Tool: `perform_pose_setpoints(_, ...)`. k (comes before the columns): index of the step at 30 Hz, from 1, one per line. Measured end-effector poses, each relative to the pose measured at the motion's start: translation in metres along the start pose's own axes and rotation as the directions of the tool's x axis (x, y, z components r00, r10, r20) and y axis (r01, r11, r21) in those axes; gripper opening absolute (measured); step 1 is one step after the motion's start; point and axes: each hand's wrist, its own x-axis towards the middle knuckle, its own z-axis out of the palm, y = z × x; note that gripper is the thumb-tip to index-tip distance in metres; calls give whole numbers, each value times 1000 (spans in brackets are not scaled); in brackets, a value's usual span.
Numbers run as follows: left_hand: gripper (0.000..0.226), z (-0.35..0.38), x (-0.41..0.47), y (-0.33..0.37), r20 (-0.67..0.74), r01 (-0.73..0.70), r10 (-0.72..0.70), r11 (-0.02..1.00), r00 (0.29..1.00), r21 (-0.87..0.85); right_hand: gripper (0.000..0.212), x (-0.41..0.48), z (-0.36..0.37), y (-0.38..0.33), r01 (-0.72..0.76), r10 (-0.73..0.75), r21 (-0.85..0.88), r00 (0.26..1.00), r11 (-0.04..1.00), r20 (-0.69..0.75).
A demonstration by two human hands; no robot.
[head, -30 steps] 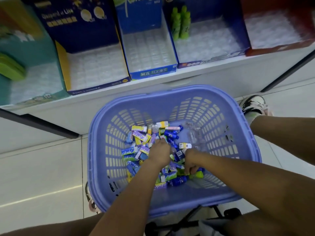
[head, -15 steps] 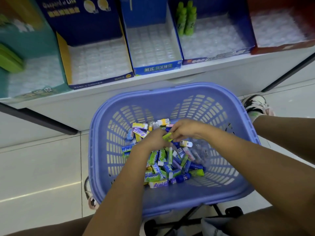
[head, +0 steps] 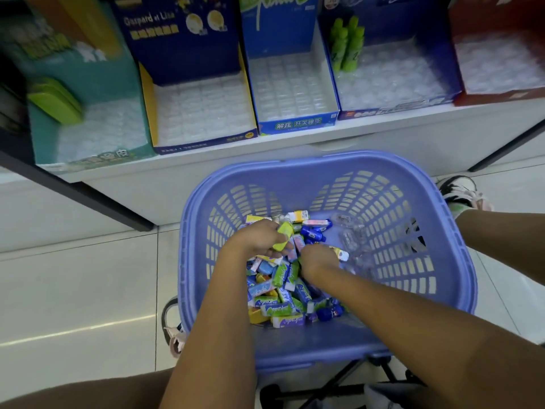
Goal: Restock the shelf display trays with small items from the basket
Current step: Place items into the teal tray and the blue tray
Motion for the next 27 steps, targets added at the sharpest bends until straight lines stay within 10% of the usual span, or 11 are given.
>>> perform_pose_setpoints(5, 39, -15, -10, 1, 60, -65, 69, 996, 996, -68, 24, -2, -31, 20, -105, 58, 296, 985, 949, 163)
perform_pose_setpoints(8, 40, -27, -19, 6, 91, -115, 139, 966, 986, -230, 9, -15, -70, 32, -213, -155, 755, 910, 620, 385)
perform_pose_setpoints(13, 19, -52, -52, 31, -140, -290, 254, 829, 957, -479, 14, -58, -153, 26, 119, -442, 962, 897, 245, 1)
perform_pose_setpoints(20, 27, -77, -101, 47, -310, -485, 373, 687, 875, -541, 40, -92, -207, -34, 741, -436, 421, 657, 524, -615)
perform_pose_setpoints(27, 17, -105, -132, 37, -653, -731, 398, 569, 645, -376, 43, -100, -236, -86, 774, -556, 109, 538, 624, -634)
